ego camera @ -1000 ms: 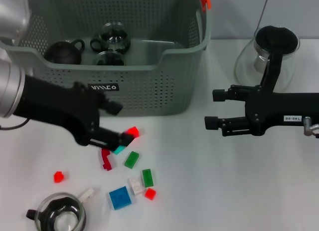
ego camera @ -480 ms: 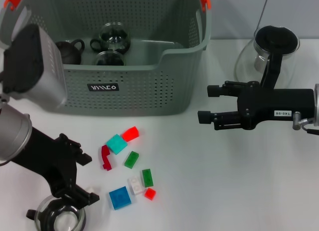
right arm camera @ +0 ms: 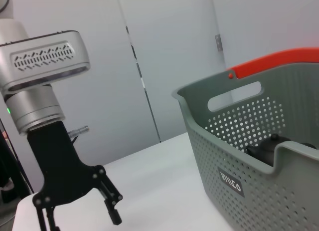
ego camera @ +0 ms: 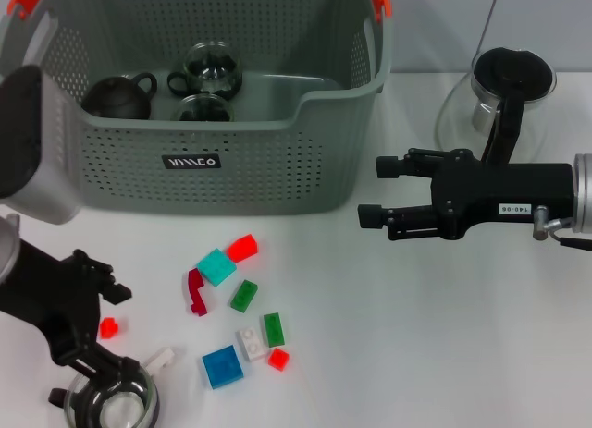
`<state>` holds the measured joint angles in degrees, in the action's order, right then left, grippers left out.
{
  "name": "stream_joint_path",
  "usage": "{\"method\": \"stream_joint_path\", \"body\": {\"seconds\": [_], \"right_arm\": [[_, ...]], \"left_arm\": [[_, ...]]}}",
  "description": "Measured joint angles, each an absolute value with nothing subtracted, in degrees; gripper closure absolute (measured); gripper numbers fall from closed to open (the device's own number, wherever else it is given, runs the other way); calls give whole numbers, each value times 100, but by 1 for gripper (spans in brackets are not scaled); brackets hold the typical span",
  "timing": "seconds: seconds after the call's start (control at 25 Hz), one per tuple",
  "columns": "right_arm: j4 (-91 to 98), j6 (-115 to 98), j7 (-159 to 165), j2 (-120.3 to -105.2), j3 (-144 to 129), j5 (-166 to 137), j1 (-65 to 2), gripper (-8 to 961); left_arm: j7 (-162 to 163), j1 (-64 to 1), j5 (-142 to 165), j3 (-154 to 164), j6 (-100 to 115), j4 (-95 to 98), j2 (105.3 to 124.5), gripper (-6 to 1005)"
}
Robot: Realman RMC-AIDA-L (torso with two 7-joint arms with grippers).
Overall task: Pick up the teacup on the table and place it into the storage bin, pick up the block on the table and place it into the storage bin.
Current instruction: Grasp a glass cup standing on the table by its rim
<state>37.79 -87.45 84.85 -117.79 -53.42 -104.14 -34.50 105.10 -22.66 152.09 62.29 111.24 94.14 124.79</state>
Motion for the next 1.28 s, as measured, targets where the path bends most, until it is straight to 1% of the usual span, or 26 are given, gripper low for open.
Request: {"method": "stream_joint_path", "body": {"seconds": [0.88,1.28], "right_arm": [[3779,-8654,8464,-11824,-5346,-10415,-3522,37],[3779,-8588,8463,-11822,-5344,-10415,-3532,37]], "left_arm": [[10188,-2354,15837,6132,10461,8239,12459,137],[10166,-2391,15893,6081,10189,7791,12441,137]]}}
